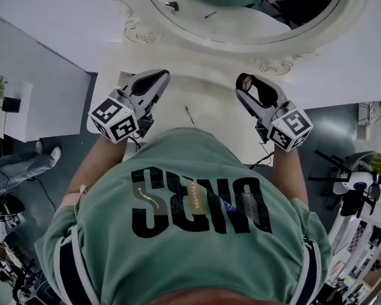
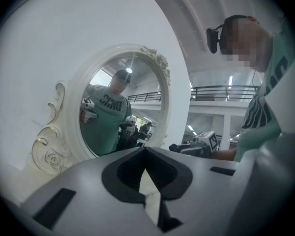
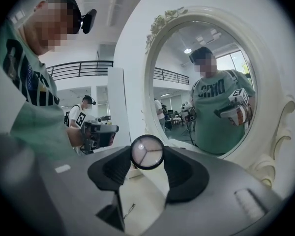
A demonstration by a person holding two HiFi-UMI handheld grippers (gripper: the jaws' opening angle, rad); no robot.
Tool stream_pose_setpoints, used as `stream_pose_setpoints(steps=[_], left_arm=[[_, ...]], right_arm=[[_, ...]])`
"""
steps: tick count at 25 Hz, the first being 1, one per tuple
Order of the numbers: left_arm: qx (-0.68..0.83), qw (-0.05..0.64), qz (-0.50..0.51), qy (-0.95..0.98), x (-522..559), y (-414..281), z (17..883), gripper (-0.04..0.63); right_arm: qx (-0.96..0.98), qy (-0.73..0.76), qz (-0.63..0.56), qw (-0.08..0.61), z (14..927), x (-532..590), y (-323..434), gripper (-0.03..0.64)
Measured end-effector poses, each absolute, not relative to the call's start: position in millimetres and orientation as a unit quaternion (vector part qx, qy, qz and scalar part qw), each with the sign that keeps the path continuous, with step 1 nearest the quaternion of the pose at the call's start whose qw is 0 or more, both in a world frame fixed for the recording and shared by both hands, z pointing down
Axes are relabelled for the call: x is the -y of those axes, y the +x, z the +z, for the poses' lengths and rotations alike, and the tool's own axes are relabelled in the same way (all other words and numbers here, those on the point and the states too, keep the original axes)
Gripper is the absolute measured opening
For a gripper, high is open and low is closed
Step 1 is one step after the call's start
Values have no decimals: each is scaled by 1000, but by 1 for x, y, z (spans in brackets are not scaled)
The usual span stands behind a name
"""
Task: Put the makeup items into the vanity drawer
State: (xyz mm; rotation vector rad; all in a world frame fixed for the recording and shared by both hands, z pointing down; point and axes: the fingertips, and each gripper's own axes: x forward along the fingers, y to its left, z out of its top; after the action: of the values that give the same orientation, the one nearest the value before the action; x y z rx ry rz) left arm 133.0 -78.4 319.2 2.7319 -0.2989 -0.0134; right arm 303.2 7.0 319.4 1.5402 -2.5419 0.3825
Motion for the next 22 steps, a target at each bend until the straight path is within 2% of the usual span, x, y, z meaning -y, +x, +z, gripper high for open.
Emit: stream_pose_setpoints(steps=[6,22], left_arm=[[146,201,-5,969,88,101,334,3],[305,259,7,916,141,-84,413,3]], right_arm=[[866,470,131,109,340,22,263,221],[907,303,169,238,469,139,60,221]])
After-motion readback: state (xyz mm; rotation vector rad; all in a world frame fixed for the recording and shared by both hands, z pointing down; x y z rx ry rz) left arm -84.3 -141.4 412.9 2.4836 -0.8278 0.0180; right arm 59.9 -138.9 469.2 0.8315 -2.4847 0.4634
